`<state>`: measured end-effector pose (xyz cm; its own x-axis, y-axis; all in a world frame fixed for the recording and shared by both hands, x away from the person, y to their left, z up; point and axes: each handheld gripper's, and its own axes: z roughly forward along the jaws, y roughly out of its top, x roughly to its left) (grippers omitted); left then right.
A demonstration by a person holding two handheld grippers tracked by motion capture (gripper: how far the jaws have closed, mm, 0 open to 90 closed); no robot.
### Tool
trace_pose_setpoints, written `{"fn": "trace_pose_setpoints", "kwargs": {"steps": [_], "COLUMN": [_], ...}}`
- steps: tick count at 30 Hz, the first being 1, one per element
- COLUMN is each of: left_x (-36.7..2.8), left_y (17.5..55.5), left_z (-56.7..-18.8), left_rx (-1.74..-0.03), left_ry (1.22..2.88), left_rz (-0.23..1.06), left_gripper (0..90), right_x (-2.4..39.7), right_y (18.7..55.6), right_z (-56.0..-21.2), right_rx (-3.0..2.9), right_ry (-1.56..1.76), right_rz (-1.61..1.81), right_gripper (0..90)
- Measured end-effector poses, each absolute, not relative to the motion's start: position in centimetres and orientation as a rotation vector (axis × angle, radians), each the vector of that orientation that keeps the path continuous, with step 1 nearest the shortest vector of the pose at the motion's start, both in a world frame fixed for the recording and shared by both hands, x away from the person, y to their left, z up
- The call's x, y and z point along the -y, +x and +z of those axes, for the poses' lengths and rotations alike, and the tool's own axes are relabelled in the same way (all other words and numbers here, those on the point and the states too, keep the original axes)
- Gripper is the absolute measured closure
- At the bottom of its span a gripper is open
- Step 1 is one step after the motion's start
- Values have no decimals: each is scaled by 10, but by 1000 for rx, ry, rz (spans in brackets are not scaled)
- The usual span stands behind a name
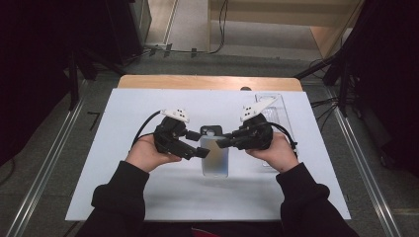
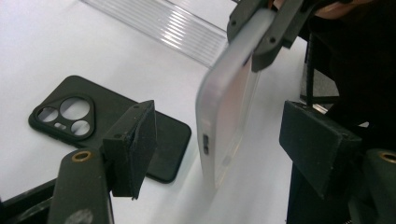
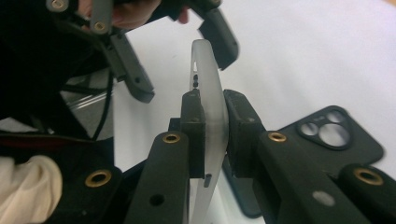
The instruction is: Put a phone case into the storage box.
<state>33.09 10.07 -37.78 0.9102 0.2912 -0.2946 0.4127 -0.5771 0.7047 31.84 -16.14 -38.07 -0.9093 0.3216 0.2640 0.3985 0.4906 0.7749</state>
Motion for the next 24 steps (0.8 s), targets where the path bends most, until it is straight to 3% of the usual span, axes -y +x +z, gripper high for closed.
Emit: {"fn": "trace_pose_setpoints", "kwargs": {"steps": [6,11,14,16,24], "left_x": [-102,-105,-104,-103,-103], "left_y": [333,334,336,335,332], "left_z": [-384,-391,-394,-395,-394], "left_rx": [-503,-498,-527,-493,-462], "left_ry": [2237,2227,2231,2240,2239], "left_rz": [-259,-305,-399,-393,-384], "left_gripper": [387,552,706,774,808], "right_x": [157,155,153,152,153], "right_y": [316,317,317,317,318], "right_z": [-381,-382,-383,-385,-386], "right_rx": [2616,2592,2591,2596,2567], "right_ry": [-569,-551,-539,-545,-554], "right_rz": [-1394,-1382,-1368,-1355,-1358], "right_gripper": [770,770,770,770,769]}}
